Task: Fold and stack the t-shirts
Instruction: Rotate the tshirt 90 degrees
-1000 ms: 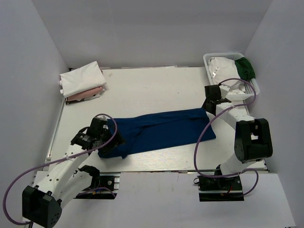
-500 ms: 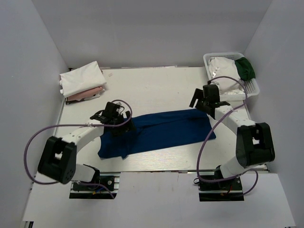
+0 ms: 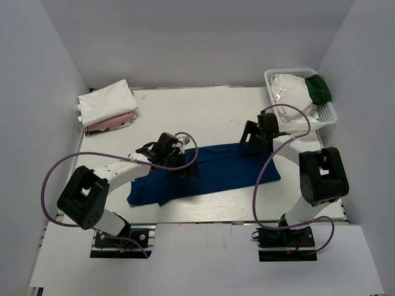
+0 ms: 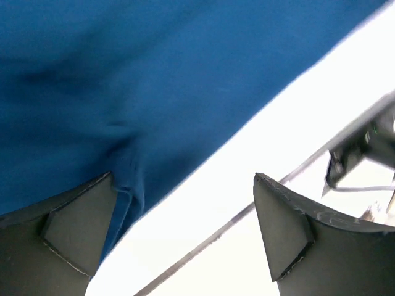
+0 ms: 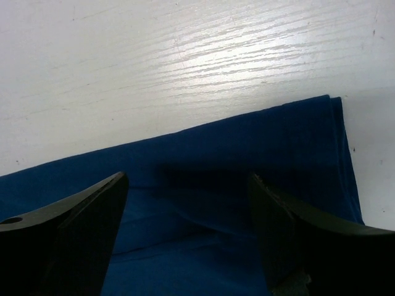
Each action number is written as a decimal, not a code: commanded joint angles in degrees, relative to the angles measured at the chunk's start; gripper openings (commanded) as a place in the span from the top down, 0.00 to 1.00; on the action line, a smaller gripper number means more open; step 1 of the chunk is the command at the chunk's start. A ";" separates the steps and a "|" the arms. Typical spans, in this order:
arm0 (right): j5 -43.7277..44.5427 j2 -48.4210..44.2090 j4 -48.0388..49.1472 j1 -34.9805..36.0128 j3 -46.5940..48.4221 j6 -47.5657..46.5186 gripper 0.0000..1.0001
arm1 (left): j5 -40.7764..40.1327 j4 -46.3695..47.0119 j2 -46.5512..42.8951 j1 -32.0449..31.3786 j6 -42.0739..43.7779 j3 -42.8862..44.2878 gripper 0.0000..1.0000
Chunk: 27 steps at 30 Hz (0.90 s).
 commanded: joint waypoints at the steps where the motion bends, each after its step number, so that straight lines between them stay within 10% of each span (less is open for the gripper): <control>1: -0.65 -1.42 2.25 -0.39 1.00 0.50 0.17 | 3.66 -3.84 -1.44 -3.26 5.12 4.57 0.00; 7: -1.70 0.77 2.43 -0.04 3.01 0.06 0.17 | 0.17 -5.17 4.90 -7.22 6.19 8.18 0.00; 18: -1.79 7.02 0.94 0.13 5.92 0.05 0.17 | -32.69 -10.08 -9.80 -3.36 -7.96 5.20 0.00; 27: 1.71 0.87 -0.11 0.22 -2.78 3.92 0.17 | -26.76 -1.68 5.31 7.62 -10.01 2.30 0.00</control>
